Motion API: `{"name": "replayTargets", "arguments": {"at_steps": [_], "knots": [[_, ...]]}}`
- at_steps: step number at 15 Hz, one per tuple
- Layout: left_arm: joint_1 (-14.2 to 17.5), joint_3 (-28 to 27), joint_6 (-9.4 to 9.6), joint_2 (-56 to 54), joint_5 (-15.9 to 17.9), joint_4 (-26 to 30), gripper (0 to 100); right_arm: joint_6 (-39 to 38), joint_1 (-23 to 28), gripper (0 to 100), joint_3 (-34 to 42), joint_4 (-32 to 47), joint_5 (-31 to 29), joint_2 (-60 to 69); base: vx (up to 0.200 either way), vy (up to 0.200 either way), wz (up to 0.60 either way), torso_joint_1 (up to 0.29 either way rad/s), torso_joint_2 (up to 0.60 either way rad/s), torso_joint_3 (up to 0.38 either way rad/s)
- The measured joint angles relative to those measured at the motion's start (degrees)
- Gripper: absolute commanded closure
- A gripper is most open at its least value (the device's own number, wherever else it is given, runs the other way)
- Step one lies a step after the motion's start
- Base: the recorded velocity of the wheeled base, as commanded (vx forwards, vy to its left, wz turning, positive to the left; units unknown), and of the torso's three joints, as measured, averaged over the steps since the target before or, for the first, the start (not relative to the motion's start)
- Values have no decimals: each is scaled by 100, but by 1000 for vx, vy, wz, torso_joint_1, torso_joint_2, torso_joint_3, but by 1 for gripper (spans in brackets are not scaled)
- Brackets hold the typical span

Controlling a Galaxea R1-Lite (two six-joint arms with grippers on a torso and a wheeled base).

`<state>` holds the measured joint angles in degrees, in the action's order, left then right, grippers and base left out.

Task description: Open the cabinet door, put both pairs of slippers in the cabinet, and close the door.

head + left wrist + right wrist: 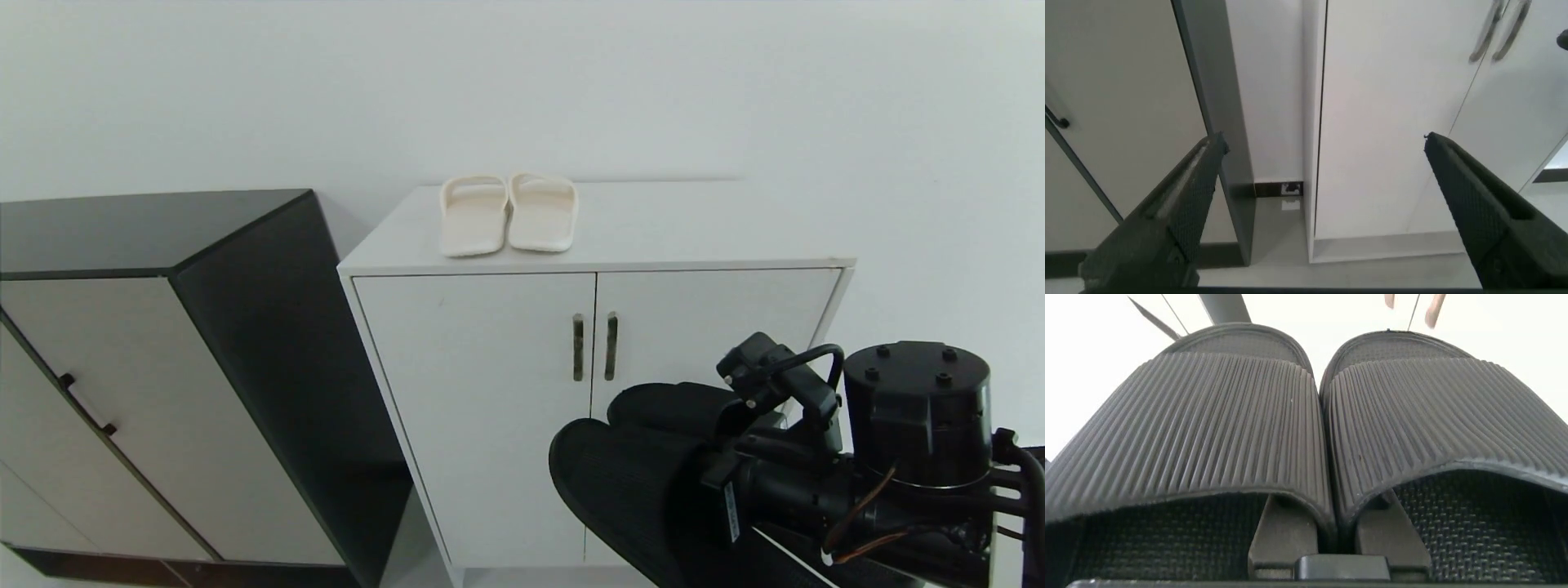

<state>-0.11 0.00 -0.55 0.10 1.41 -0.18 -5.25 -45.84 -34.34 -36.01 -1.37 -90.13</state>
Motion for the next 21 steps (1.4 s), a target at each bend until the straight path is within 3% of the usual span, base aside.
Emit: {"name": "replayTargets", "arguments": {"at_steps": [10, 12, 17, 19, 21], "knots": [[0, -2, 73, 26, -16, 5, 0, -2, -41, 100, 138, -79, 2, -12, 0, 0, 0, -115, 465, 344], [6, -13, 251, 95, -49, -2, 0, -2, -107, 100, 146, -94, 0, -6, 0, 0, 0, -39, 442, 393], [-7, -18, 317, 222, -33, -4, 0, 6, -145, 100, 249, -332, -7, -4, 0, 0, 0, -9, 206, 196], [-29, -38, 301, 277, -11, -6, 0, 6, -145, 100, 286, -371, -7, -11, 0, 0, 0, 0, 0, 0], [-46, -401, 60, 480, 30, -57, 0, 6, -143, 100, 295, -382, -5, -39, 0, 0, 0, 0, 0, 0]]}}
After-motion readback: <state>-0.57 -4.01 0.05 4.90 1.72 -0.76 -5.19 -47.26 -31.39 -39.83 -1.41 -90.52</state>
